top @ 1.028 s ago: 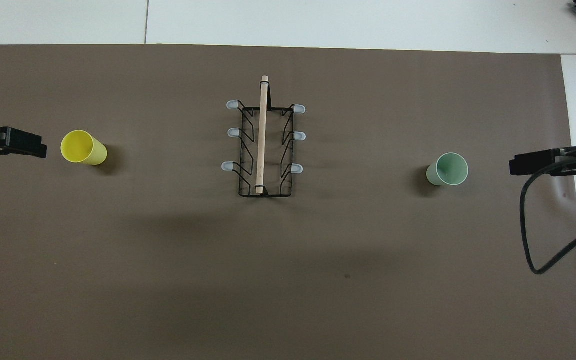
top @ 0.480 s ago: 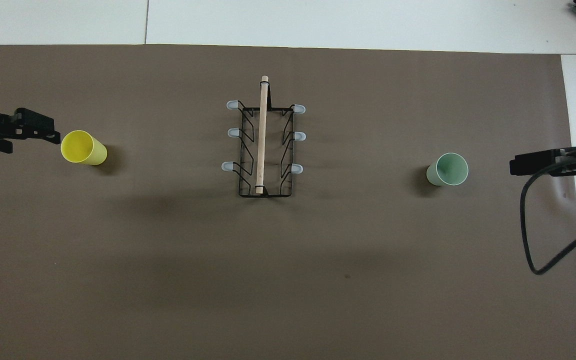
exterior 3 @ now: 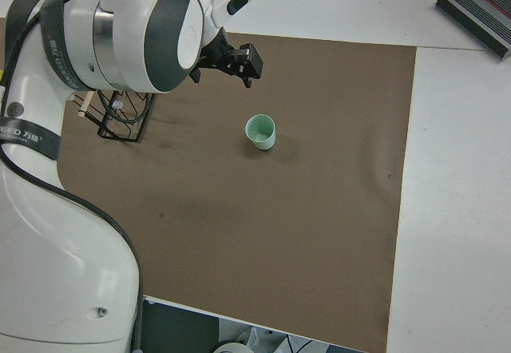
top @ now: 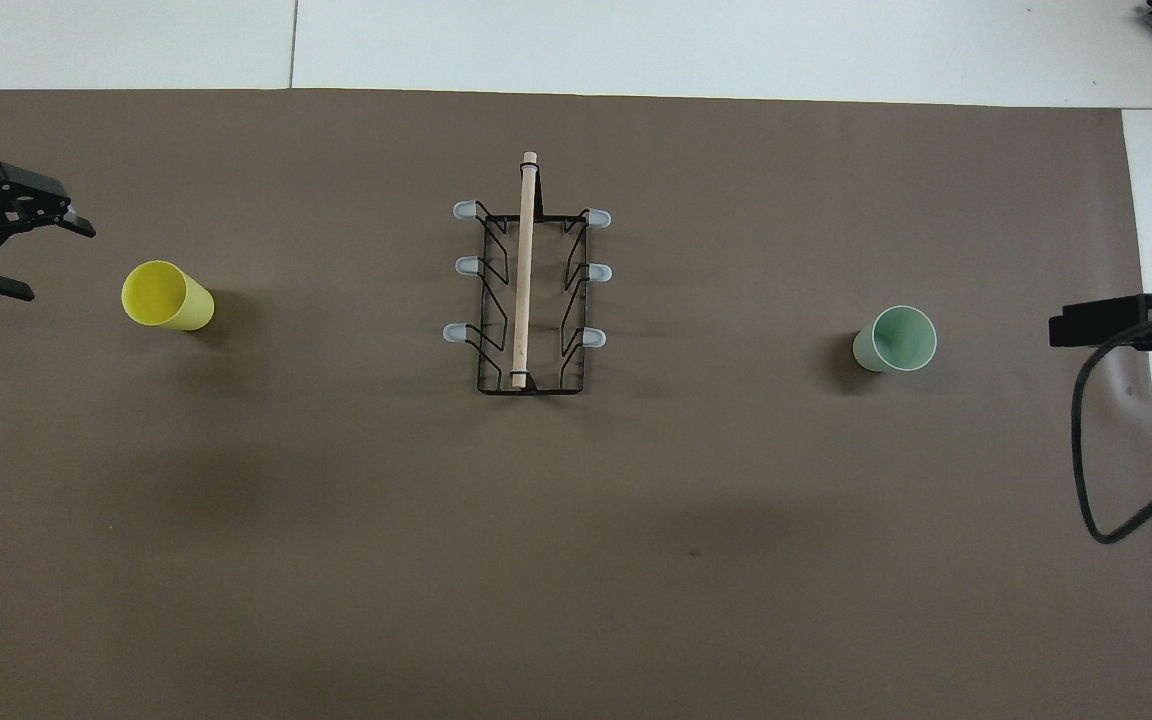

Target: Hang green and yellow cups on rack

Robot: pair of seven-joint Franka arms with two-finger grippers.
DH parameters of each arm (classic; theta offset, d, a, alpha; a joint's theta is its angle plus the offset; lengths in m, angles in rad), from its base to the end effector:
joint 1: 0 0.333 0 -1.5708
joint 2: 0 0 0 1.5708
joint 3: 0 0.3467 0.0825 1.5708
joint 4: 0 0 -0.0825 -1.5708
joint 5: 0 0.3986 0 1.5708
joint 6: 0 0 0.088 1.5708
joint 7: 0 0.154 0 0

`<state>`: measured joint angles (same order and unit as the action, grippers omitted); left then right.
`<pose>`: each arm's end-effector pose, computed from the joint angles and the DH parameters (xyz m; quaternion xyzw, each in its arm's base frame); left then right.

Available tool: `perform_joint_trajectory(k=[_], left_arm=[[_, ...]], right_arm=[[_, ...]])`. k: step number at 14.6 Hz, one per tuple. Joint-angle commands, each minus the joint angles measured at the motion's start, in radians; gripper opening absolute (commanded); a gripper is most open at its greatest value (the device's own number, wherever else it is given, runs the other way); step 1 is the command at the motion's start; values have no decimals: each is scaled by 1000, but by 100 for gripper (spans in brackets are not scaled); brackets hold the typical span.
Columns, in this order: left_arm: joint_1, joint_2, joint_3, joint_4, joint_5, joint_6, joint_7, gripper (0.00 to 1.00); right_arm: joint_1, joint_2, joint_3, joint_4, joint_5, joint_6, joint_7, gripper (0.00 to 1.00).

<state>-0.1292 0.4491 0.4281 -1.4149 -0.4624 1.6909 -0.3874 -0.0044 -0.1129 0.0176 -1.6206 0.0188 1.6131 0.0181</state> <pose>0.6891 0.0983 0.4323 0.9205 0.3608 -0.0711 0.1320 0.5391 0.0105 0.6504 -0.9986 0.0024 -0.0525 0.0092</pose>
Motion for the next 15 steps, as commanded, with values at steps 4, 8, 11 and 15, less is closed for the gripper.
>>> perform_joint_trajectory(k=[4,8,11,15], left_arm=[[-7,200,133,100,-226,22,-342,100],[2,252,144,76,-298,58,-467,100],[31,283,155,64,-381,62,-488,100],[26,269,173,-39,-444,96,-505,100]], right_arm=[[12,-36,18,-28,-2,17,-7,100],[34,-28,18,-45,-11,-56,-149,100],[32,33,18,-38,-81,-53,-275,100],[93,134,19,-47,-141,-6,-286,100]])
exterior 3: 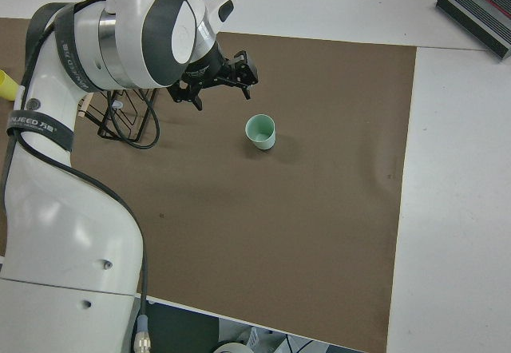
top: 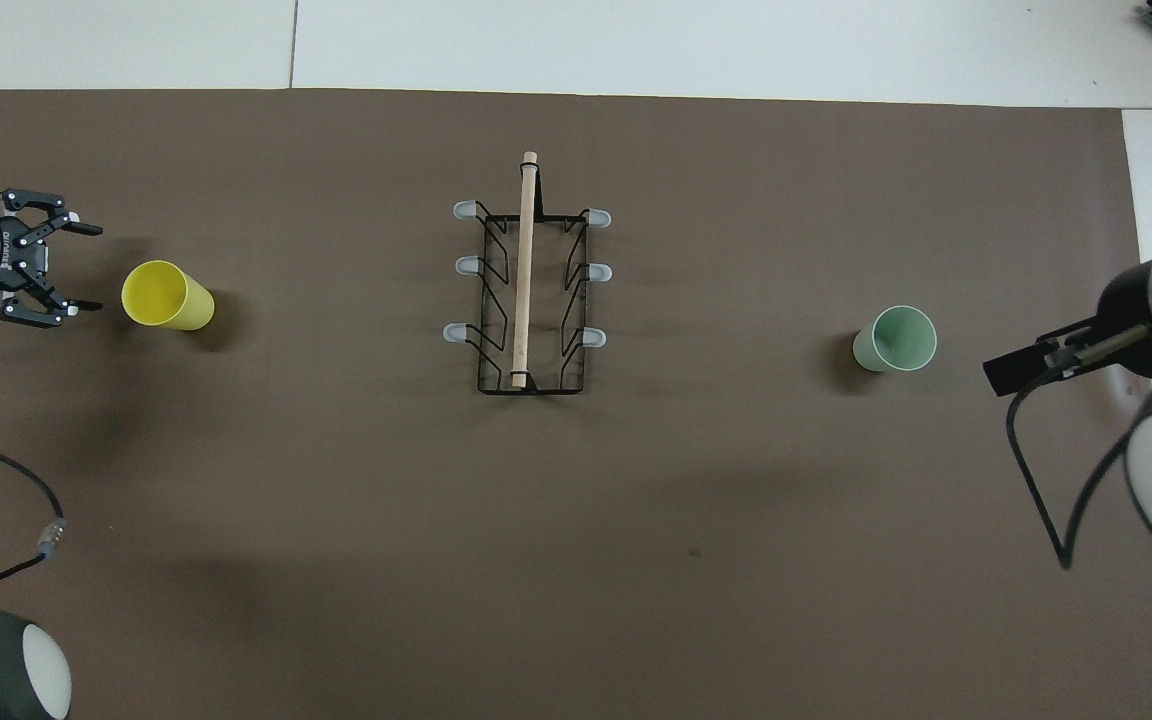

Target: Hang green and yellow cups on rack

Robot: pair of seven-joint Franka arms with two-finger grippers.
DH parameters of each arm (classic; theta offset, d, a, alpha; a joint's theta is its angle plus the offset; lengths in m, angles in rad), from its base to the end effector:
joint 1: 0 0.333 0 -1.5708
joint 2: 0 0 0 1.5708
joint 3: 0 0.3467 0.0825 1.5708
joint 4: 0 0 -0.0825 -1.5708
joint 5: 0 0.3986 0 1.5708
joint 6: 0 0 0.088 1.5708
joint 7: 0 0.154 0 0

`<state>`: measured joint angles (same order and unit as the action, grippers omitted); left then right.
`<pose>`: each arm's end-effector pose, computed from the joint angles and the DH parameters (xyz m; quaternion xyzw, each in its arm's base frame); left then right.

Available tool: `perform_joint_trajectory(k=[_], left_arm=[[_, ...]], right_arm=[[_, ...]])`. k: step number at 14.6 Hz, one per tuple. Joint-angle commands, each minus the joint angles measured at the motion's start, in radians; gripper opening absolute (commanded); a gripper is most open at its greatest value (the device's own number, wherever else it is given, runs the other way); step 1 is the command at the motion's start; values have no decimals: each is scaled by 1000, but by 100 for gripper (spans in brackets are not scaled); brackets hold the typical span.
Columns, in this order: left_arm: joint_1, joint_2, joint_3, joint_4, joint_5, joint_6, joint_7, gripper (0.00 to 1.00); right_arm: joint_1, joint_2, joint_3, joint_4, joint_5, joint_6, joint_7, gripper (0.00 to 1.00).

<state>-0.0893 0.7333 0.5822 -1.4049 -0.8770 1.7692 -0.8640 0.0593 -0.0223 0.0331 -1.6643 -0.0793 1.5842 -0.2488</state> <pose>0.7144 0.1762 0.2833 0.6870 0.6838 -0.1506 0.1943 0.5559 0.0395 0.5770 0.9840 0.1712 -0.0319 0.0376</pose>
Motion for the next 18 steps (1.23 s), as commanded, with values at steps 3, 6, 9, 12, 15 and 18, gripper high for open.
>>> perform_joint_trajectory(k=[3,6,9,12,15,18], left_arm=[[-1,-55,24,-116,-52,21,-17,100],[-9,-103,22,-205,-59,48,-7,100],[-39,-123,22,-285,-117,87,-12,100],[-55,-143,22,-339,-146,127,-12,100],[-73,-150,21,-396,-154,185,-10,100],[-99,-161,21,-428,-203,202,-12,100]], right_arm=[[34,67,4,-2,-63,33,-35,100],[82,111,4,3,-124,34,-40,100],[111,148,13,3,-201,31,-121,100],[168,211,14,18,-322,25,-153,100],[215,252,14,-31,-445,30,-158,100],[243,260,16,-78,-543,49,-162,100]])
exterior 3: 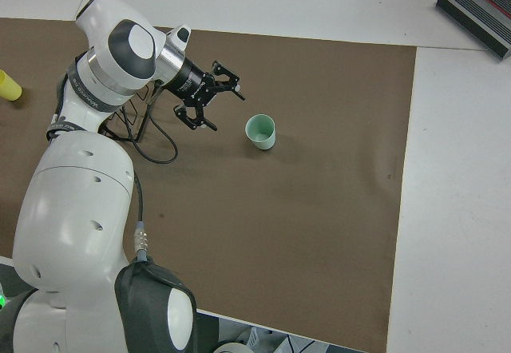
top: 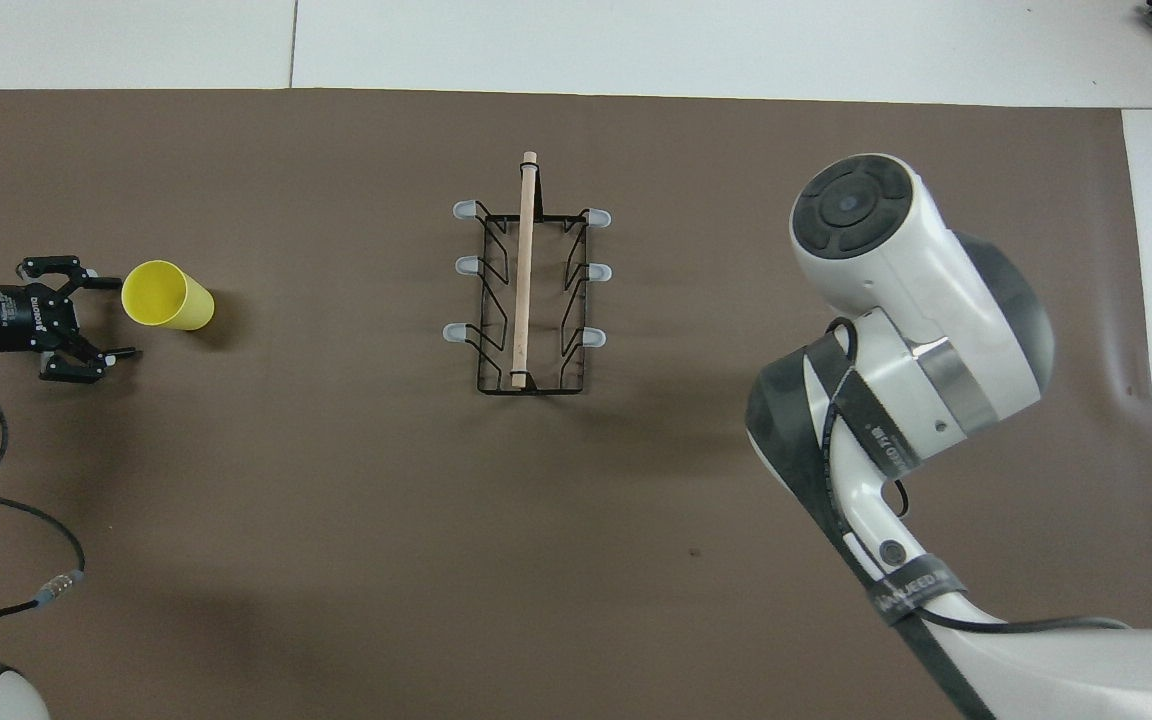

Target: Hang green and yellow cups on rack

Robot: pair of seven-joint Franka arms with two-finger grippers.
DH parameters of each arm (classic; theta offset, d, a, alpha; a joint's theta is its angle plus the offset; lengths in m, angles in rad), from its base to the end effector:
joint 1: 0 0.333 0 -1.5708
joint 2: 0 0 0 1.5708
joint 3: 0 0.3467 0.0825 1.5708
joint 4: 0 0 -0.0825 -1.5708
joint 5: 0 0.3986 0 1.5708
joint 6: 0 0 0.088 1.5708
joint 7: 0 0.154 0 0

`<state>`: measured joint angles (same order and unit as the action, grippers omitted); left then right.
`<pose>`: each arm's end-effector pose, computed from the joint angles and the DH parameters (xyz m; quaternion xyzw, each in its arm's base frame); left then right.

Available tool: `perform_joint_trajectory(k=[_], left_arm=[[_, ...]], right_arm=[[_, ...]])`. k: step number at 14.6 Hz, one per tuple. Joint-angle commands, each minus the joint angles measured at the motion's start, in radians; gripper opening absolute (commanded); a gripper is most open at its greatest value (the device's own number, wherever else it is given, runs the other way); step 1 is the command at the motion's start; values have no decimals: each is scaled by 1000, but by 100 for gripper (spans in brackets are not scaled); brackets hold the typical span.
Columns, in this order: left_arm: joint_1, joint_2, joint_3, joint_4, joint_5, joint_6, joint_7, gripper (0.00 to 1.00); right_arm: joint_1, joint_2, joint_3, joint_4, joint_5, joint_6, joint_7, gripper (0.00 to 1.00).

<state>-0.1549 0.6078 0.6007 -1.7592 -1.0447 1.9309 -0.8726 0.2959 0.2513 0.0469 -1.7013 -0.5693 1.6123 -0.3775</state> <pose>0.6493 0.1676 0.2357 0.5861 0.7513 -0.1757 0.2473 0.5995 0.1259 0.4230 0.8659 0.3893 -0.1669 0.2661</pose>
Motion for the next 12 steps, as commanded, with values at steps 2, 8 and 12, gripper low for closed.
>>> perform_joint_trajectory(k=[2,8,12], left_arm=[[-35,-45,2,-95,-47,40,-2,100],[-35,-53,-7,-91,-170,10,-2,100],[-37,-80,-9,-105,-175,-18,3,100]], right_arm=[[8,-20,2,-67,-76,28,-136,100],[52,69,4,-64,-194,90,-288,100],[68,140,4,-60,-239,93,-275,100]])
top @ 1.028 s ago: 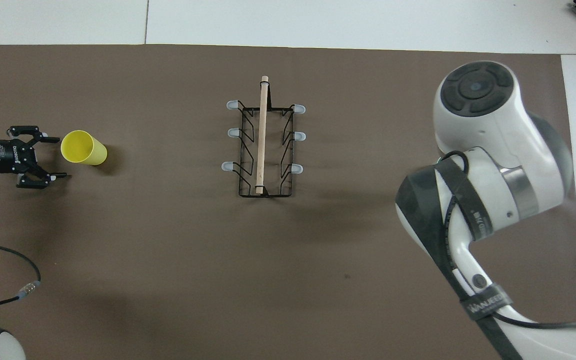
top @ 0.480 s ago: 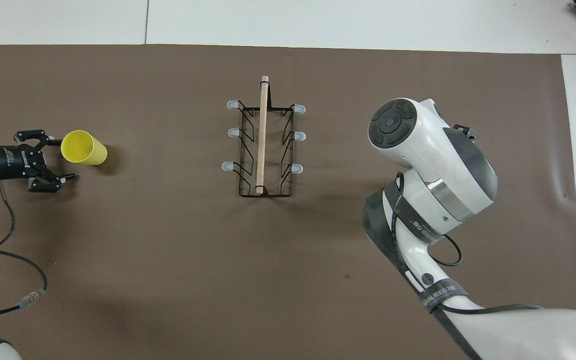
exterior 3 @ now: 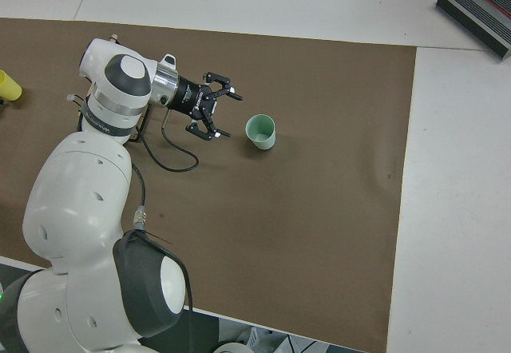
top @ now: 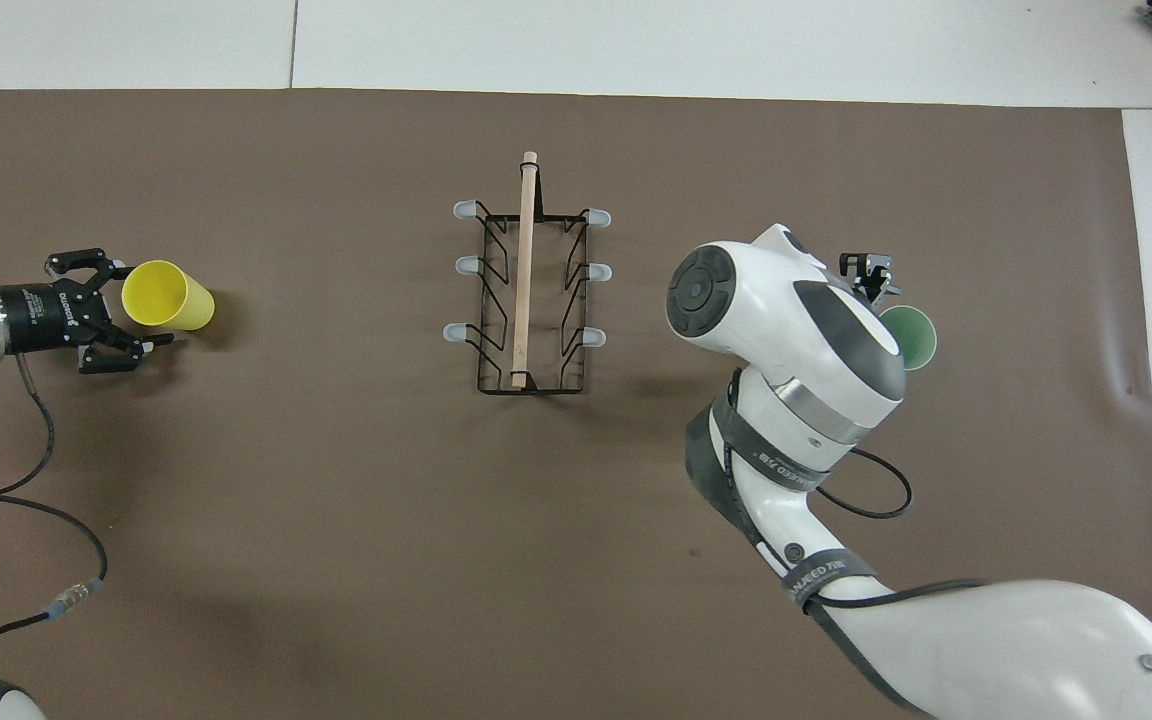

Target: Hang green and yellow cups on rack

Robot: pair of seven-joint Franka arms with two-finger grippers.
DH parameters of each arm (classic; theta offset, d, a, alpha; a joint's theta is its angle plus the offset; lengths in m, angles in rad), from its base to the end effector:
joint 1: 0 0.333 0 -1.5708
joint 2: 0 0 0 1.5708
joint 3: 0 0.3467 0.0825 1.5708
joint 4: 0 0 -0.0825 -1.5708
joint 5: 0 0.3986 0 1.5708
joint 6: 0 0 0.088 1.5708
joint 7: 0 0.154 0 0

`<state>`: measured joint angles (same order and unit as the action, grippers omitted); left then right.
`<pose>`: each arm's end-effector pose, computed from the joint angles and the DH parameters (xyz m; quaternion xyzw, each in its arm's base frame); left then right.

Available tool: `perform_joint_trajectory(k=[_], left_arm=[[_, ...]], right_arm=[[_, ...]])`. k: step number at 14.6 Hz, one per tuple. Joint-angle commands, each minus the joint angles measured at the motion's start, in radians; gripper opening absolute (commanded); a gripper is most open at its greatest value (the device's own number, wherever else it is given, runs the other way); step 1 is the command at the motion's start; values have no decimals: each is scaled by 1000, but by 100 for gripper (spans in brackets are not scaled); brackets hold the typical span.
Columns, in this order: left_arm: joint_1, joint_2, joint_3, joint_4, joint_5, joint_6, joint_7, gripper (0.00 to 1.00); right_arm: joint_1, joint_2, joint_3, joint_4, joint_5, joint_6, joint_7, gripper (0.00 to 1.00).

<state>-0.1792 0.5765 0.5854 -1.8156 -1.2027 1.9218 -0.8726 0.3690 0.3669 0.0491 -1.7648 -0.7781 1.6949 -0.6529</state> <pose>0.6509 0.1347 0.2391 0.5426 0.7530 -0.2045 0.3110 0.6068 0.1582 0.3412 0.7146 0.5724 -0.2392 0.3232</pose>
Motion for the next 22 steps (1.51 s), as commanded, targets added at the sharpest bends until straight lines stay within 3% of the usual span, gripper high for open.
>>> perform_joint_trajectory(k=[1,5,14,16,17,19,20,22], left_arm=[[-17,-62,7,-60,-17,-9,4,100],[-55,-73,8,-79,-20,12,10,100],[-115,-73,5,-79,-35,101,10,100],[-135,-76,8,-76,-34,109,12,87],[-135,-78,10,-71,-34,109,15,51],[-135,-83,13,-67,-28,109,37,11],[-135,-86,13,-64,-26,108,40,0],[-135,-90,14,-51,-26,108,32,0]], right_arm=[[-5,38,2,-1,-29,15,10,100],[-7,81,2,-28,-32,71,59,100],[-12,53,2,-166,-145,172,91,100],[-13,47,2,-183,-168,174,93,100],[-13,43,2,-194,-184,183,92,100],[-19,37,2,-223,-225,209,93,100],[-21,33,2,-234,-252,218,92,100],[-24,30,2,-240,-280,220,91,100]])
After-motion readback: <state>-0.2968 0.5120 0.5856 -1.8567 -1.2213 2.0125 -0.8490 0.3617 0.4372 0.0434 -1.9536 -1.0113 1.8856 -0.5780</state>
